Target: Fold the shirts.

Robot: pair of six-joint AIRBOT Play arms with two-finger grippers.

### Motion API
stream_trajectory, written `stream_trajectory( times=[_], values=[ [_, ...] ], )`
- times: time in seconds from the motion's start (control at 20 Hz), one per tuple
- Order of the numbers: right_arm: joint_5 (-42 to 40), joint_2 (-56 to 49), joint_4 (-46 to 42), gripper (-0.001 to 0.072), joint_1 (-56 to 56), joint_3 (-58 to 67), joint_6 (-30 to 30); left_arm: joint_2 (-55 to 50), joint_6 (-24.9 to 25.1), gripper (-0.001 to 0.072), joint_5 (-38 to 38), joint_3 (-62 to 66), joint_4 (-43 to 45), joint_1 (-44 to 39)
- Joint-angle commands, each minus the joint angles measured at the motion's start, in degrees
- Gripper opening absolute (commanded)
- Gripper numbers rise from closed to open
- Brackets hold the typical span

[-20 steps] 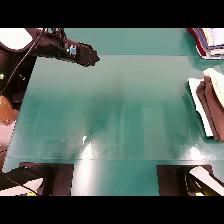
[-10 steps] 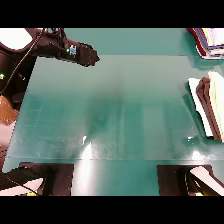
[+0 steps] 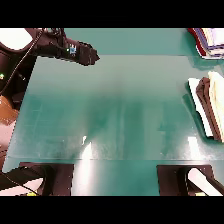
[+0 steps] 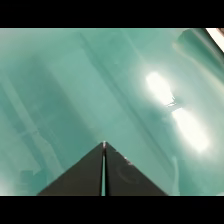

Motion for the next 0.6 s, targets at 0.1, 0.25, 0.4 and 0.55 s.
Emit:
stream_trajectory(
  times=[0.1,0.25,0.4,0.55],
  values=[
    [-6.49,0.04,1.44,0.0096,18.75,0.94,-0.02,0.00,-0.04,0.0026,2.23,0.00,-0.33,-0.02],
    [-6.51,0.02,1.44,0.0018,21.79,0.94,-0.09,0.00,-0.04,0.0025,2.23,0.00,-0.35,-0.02],
    [-6.49,0.04,1.46,0.0018,22.12,0.94,-0.07,0.00,-0.04,0.0026,2.23,0.00,-0.35,-0.02],
    [-6.49,0.02,1.46,0.0018,22.12,0.94,-0.07,0.00,-0.04,0.0026,2.23,0.00,-0.35,-0.02]
  ],
)
